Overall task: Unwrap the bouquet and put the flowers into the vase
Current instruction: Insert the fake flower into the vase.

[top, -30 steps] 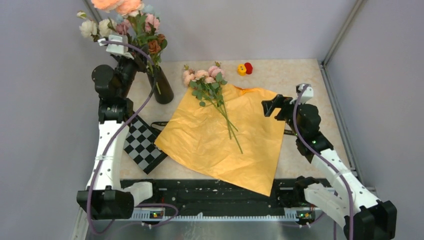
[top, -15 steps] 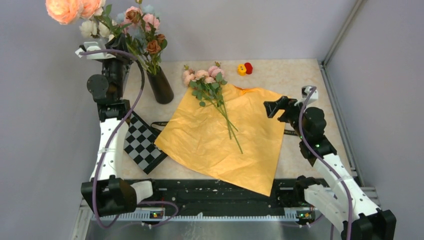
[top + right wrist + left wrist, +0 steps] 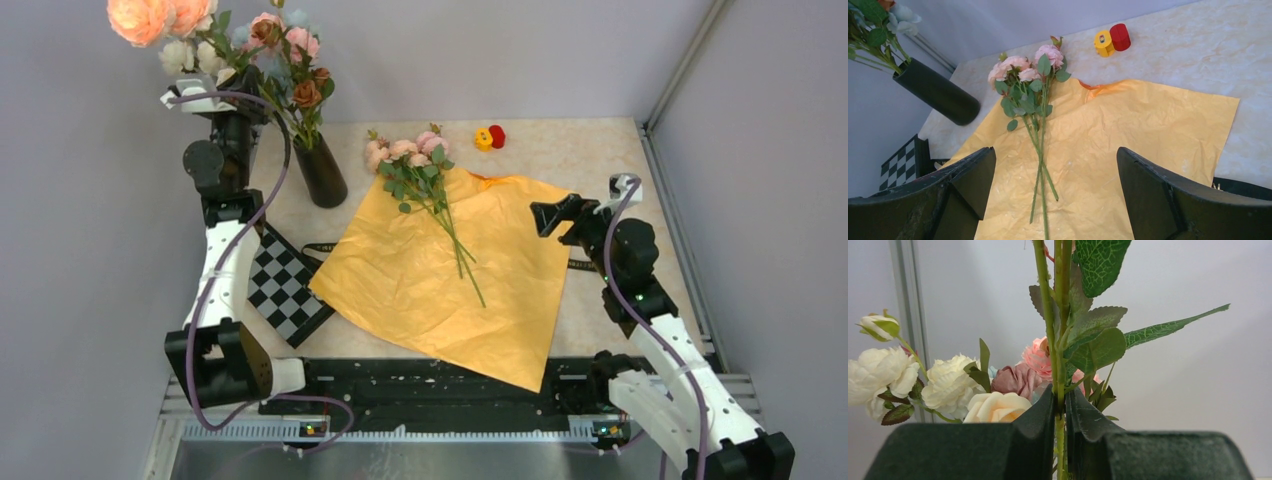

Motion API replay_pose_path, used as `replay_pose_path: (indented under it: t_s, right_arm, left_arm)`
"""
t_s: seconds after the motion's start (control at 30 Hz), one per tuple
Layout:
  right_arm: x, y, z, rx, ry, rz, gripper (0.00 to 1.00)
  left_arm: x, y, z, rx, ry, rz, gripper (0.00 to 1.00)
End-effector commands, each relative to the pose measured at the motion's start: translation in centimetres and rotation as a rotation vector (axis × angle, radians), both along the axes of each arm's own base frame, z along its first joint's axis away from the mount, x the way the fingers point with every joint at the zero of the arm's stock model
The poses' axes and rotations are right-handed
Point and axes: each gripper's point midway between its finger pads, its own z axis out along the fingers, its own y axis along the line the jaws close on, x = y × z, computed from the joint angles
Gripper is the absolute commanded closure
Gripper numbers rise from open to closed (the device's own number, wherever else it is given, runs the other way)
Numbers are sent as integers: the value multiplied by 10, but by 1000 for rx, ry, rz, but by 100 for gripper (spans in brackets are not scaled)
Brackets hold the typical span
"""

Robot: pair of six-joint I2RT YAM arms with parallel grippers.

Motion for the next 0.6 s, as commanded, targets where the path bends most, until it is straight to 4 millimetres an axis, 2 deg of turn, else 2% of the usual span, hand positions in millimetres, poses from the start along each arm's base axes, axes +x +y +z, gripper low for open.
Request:
replay_pose_path:
  t_s: [0.0, 0.57]
  right_arm:
    - [-3, -7, 5, 5, -24, -20, 8]
    - [-6, -8, 1, 10, -22, -23, 8]
  left_arm:
    - [-1, -5, 8, 41, -49, -26, 100]
    - [32, -9, -47, 72, 87, -64, 100]
